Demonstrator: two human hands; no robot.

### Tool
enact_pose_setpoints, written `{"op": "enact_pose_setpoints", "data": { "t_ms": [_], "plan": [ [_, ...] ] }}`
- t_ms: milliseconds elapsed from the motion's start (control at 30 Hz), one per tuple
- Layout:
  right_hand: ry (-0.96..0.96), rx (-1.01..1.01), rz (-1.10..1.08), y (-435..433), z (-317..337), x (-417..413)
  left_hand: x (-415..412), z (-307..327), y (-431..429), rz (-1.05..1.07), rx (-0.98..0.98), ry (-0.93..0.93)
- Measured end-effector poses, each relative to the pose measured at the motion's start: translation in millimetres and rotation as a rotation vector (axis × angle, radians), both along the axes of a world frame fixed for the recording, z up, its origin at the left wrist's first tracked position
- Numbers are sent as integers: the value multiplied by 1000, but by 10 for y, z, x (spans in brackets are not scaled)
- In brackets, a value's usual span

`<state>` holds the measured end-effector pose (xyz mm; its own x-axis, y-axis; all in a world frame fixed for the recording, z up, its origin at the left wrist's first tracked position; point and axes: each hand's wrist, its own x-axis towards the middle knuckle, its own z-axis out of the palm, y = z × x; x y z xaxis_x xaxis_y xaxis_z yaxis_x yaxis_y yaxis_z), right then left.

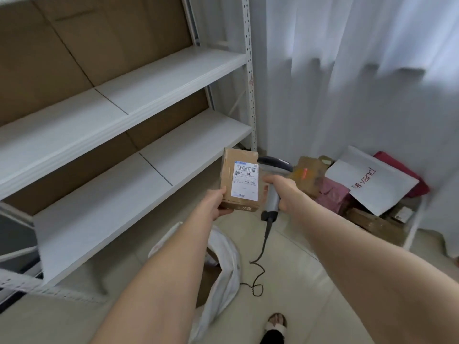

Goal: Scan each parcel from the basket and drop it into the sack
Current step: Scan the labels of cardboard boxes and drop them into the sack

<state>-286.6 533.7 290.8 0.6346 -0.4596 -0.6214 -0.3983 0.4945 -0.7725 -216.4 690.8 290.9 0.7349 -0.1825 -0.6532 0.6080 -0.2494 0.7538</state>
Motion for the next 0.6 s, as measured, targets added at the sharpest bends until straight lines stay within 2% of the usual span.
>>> {"op": "enact_pose_setpoints", "data": {
  "t_ms": [333,600],
  "plan": [
    [106,119,88,1167,-569,146,46,-657,1252,106,114,89],
    [232,191,89,1899,-1647,784,584,-1855,2080,143,274,211]
  ]
}}
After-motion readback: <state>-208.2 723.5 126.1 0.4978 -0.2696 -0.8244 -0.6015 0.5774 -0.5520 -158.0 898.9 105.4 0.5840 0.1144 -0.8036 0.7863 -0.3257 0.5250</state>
